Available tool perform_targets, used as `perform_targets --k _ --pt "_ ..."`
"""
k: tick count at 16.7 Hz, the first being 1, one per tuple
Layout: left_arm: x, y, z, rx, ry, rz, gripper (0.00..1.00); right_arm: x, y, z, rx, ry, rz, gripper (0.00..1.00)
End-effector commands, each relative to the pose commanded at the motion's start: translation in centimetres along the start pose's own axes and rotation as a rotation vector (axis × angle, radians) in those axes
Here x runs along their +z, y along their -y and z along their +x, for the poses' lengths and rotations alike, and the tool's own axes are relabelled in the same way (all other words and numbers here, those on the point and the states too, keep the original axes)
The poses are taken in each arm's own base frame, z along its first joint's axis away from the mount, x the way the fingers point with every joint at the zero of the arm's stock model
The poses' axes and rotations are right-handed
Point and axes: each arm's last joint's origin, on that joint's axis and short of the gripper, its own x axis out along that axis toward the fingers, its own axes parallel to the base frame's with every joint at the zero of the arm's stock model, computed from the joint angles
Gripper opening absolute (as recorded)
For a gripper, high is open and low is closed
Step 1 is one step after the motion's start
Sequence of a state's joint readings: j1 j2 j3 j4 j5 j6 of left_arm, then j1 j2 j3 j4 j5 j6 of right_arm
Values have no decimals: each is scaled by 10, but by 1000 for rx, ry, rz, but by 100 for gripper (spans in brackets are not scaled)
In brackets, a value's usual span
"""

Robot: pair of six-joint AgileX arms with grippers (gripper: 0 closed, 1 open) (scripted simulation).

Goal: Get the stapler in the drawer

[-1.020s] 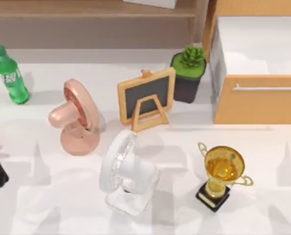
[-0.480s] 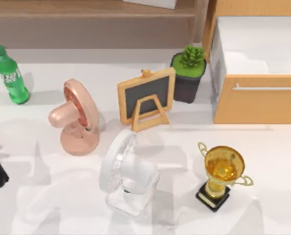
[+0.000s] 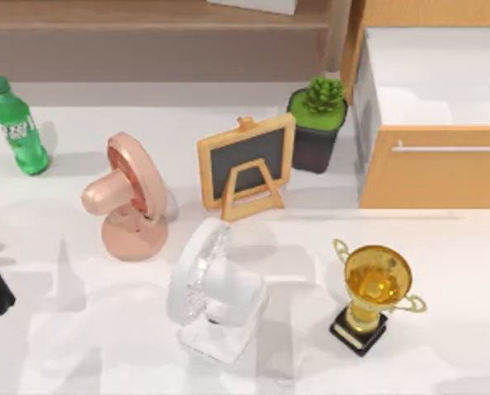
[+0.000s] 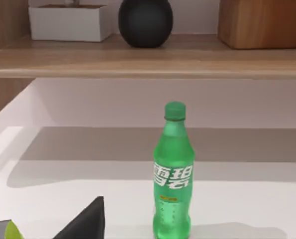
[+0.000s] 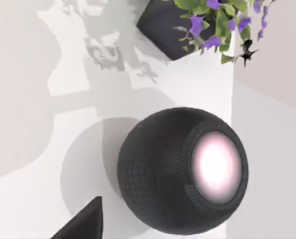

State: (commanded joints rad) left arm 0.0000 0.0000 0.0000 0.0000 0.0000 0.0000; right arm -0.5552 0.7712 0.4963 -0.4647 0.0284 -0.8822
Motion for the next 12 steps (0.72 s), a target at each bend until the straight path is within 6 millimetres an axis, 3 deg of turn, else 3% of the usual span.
perform_targets --k 7,12 --pt "0 0 0 0 0 0 100 -20 73 38 266 -319 -229 100" --pt "0 0 0 0 0 0 100 -49 94 70 506 -399 -290 100"
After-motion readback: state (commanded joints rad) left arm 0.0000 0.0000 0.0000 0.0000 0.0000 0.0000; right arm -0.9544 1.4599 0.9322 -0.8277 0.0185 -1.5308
